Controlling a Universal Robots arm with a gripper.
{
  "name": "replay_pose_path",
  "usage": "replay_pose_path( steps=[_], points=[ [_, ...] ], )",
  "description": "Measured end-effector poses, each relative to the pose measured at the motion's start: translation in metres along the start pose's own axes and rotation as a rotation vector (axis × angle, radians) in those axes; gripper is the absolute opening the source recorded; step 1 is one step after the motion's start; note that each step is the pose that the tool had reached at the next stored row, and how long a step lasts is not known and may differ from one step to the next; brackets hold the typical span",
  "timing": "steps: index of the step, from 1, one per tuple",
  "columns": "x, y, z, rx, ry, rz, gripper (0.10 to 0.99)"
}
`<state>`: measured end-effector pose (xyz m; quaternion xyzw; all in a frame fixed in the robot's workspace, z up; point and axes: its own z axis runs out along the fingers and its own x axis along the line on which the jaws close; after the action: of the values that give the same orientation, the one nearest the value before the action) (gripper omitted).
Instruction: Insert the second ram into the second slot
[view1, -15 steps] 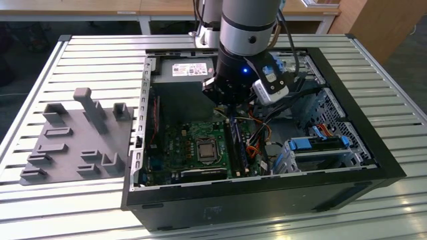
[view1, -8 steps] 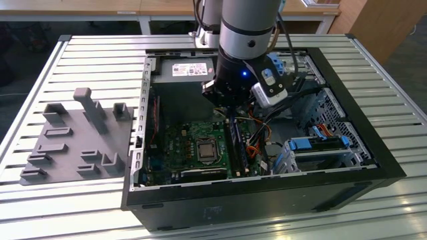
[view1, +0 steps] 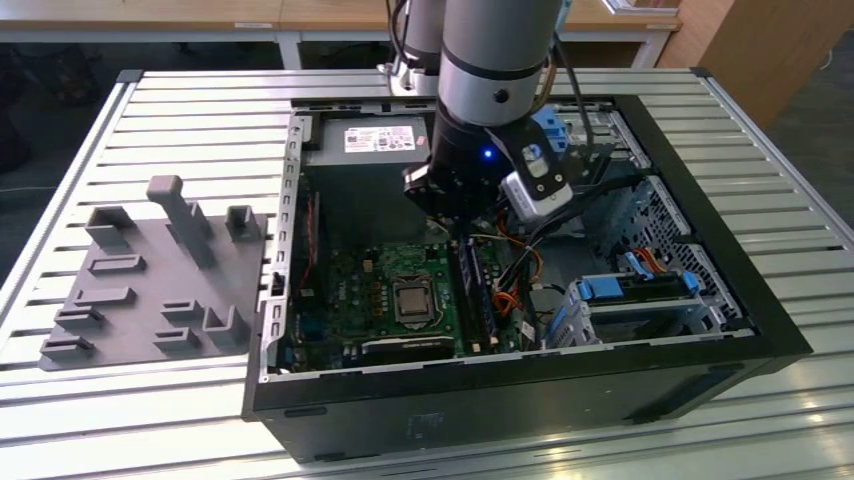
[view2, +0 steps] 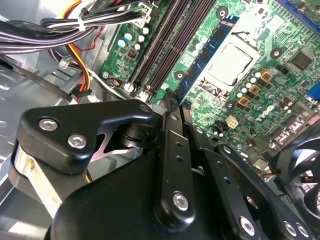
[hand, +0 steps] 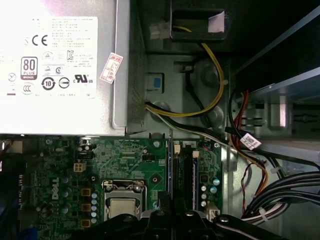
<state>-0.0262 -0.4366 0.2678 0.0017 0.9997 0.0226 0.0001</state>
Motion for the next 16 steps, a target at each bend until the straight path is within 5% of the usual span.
replay_pose_path(
  steps=[16],
  points=[
    [0.0006,-0.0006,0.0126,0.0,0.0002,0.0,0.137]
  ],
)
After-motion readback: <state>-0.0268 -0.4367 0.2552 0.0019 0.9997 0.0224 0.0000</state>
